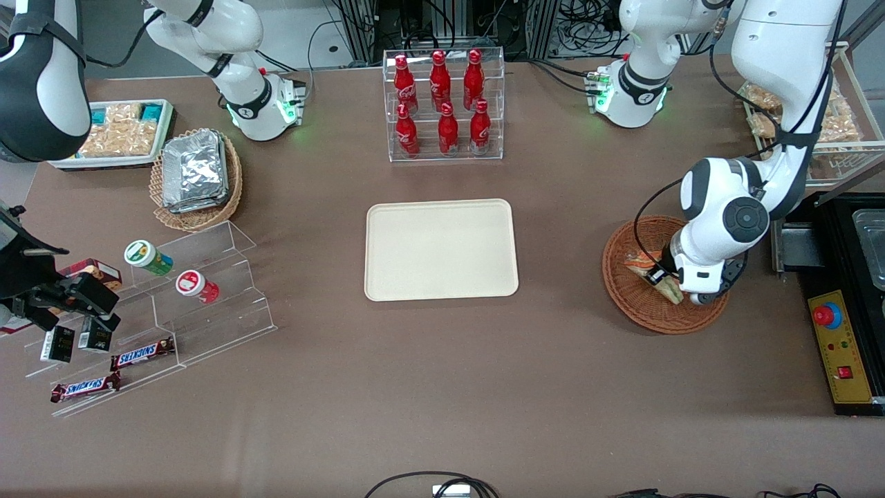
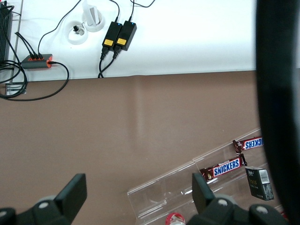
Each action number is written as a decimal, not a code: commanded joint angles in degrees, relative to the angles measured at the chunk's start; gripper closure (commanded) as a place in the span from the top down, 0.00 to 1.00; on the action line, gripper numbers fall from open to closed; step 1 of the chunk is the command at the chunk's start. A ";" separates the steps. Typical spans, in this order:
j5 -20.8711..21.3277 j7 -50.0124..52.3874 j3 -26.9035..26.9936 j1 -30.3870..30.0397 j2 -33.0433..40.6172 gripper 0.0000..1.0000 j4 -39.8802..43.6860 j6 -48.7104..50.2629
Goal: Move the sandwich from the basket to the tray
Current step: 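Lower the left gripper and close it on the wrapped sandwich, then lift the sandwich and carry it with the left gripper over the tray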
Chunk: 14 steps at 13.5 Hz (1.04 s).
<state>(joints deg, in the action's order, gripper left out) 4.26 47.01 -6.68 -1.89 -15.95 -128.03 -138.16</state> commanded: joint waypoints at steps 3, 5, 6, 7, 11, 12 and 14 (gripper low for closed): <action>1.27 0.63 -2.80 0.31 6.09 0.15 3.47 8.50; 1.27 0.37 -5.61 0.31 7.68 0.16 7.86 14.29; 1.27 0.19 -7.28 0.31 8.21 0.16 10.40 17.54; 1.19 -0.07 -8.95 0.31 8.39 0.15 13.13 21.23; 1.01 0.01 -18.52 0.31 7.08 0.15 18.16 24.96; 1.01 0.01 -20.90 0.31 6.12 0.16 18.42 24.18; 1.18 -0.08 -24.50 0.31 4.45 0.14 18.34 21.28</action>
<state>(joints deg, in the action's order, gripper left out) 4.62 46.98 -28.48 -1.45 -8.70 -111.28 -115.35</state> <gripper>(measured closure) 0.837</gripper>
